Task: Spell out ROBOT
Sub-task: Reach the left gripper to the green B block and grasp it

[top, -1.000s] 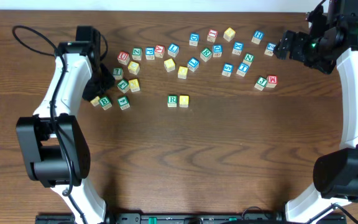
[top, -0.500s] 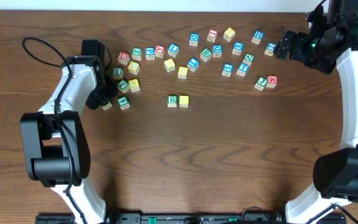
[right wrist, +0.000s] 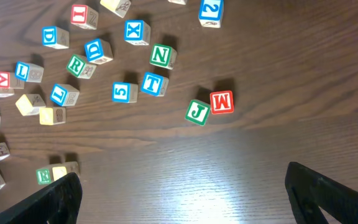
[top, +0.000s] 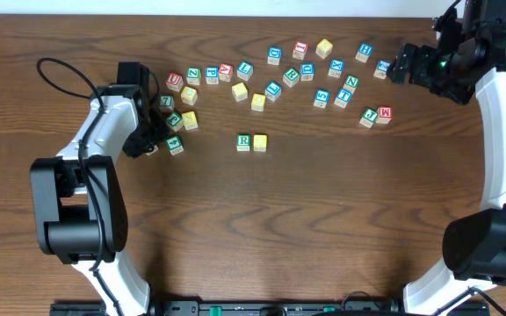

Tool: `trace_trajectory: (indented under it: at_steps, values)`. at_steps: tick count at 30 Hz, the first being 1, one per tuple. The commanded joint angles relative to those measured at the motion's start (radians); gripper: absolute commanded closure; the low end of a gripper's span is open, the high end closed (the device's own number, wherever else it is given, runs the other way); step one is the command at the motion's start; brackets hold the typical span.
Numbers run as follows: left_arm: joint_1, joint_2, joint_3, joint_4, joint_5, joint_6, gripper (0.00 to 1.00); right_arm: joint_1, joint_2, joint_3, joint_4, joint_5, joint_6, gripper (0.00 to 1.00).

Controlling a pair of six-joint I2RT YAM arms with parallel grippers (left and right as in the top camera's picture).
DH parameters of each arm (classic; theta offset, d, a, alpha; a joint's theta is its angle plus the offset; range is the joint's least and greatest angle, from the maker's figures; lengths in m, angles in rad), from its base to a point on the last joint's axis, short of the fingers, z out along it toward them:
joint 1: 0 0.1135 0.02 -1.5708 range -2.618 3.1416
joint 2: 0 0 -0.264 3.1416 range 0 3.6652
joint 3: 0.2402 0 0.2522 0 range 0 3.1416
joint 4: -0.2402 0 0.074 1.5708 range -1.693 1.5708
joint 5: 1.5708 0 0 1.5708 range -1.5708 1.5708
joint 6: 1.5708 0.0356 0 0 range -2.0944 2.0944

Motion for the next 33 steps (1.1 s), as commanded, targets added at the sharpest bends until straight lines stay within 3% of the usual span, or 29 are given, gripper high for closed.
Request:
trace_trajectory:
  at_steps: [1,21,33]
  values:
    - [0.002,0.035,-0.007,0.000,-0.002,0.028,0.55,-0.002,-0.002,0.014,-0.005,0.004,-0.012,0.01]
    - [0.002,0.054,-0.005,0.002,-0.002,0.054,0.67,-0.002,-0.002,0.014,-0.004,0.005,-0.012,0.01]
    - [-0.006,-0.124,0.056,-0.022,0.029,0.106,0.70,-0.002,-0.002,0.014,-0.001,0.004,-0.012,0.01]
